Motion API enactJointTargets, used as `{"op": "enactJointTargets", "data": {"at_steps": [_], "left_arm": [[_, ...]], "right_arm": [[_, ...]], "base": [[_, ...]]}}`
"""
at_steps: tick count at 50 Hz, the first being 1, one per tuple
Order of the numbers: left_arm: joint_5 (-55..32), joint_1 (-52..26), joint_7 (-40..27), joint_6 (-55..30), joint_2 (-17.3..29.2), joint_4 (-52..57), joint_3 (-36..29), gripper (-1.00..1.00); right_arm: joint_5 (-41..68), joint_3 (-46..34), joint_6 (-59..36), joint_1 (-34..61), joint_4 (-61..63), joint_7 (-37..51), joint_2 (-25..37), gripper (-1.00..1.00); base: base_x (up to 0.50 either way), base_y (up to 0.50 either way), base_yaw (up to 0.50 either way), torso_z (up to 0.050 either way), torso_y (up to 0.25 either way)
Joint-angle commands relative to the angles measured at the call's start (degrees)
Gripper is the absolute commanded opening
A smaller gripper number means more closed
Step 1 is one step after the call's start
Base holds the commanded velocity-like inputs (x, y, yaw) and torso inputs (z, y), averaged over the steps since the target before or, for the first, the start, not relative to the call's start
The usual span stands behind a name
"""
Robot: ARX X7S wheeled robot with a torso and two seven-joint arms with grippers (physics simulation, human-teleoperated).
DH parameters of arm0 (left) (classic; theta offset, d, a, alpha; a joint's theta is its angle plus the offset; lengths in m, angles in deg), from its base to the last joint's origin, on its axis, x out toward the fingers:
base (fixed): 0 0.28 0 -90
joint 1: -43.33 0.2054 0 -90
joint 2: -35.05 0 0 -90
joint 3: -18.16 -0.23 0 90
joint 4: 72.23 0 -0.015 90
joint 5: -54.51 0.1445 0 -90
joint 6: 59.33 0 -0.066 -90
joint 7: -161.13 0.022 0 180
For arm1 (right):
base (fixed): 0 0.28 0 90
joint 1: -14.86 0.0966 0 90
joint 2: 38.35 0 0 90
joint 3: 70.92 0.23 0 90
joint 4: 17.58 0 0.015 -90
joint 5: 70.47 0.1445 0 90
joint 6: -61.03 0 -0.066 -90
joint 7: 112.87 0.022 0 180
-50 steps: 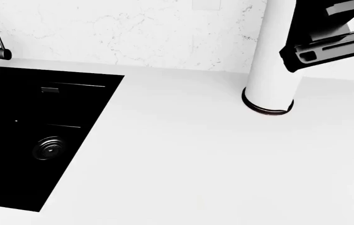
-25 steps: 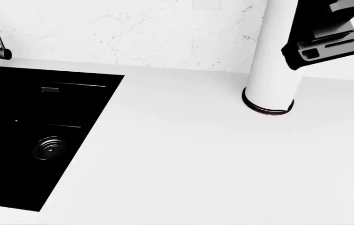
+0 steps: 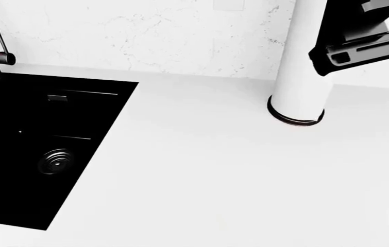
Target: Pick the mango, radish from the counter and place them in the cabinet. Then close the cabinet.
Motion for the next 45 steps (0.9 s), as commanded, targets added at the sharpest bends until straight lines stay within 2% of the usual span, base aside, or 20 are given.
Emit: {"op": "enactJointTargets", "data": {"at_steps": [1,16,45], "left_arm": [[2.81,-6.80,7.95,-3.21,-5.10,-1.32,-4.71,1.00],[4.59,-13.95,15.57,-6.17,-8.80,-6.44,-10.31,1.00],[8.02,-16.47,23.15,-7.46,-12.21,-9.07,-16.91,1.00]], "right_arm": [[-0.40,-0.32,0.02,-0.01,0.00,-0.01,-0.49,1.00],[-0.60,-0.55,0.20,0.21,-0.32,-0.17,-0.77,1.00],[-0.56,-0.54,0.75,-0.32,-0.48,-0.13,-0.91,1.00]], "base": [[0.00,0.00,0.00,0.010,0.000],[0.00,0.00,0.00,0.004,0.000],[0.00,0.00,0.00,0.005,0.000]]}}
